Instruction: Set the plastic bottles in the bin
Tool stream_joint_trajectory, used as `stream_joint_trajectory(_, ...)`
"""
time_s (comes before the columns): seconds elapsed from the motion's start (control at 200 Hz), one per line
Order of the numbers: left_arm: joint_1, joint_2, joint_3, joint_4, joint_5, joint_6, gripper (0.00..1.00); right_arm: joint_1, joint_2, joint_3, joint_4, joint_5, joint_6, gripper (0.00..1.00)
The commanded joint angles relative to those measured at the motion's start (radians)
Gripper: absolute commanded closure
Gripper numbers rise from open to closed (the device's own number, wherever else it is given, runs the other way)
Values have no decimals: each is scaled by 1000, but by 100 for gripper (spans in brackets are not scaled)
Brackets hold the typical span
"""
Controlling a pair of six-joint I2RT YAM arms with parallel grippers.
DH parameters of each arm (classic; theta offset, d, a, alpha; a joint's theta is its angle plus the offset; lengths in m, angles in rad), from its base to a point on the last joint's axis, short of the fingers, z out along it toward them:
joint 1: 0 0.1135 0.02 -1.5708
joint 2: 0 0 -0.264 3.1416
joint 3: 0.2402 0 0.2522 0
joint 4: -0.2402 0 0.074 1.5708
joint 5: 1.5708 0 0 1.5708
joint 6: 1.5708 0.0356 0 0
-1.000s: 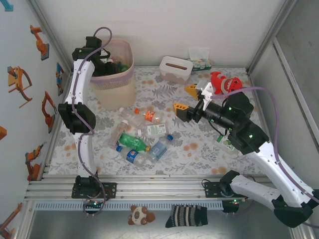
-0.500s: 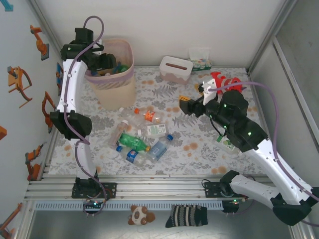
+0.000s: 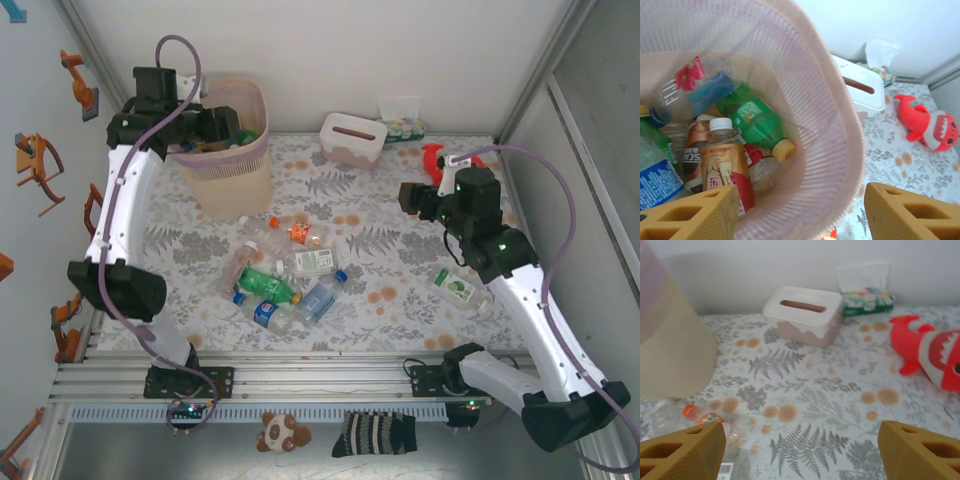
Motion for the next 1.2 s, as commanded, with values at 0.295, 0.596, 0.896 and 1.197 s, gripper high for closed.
stream_joint_trajectory(0.295, -6, -276, -410, 416, 102, -126, 31, -237, 33, -198, -152, -49, 234, 21)
stream_joint_trajectory(0.596, -8, -312, -461, 423, 104, -116, 30, -263, 39, -345, -145, -123, 616, 16)
stream_joint_trajectory(0.896, -6, -319, -466, 422, 102, -102, 29, -263, -30, -543, -38, -236, 884, 1)
stream_joint_trajectory(1.197, -6, -321, -463, 424, 101, -100, 28, -265, -48, -571, -83, -149, 924, 0)
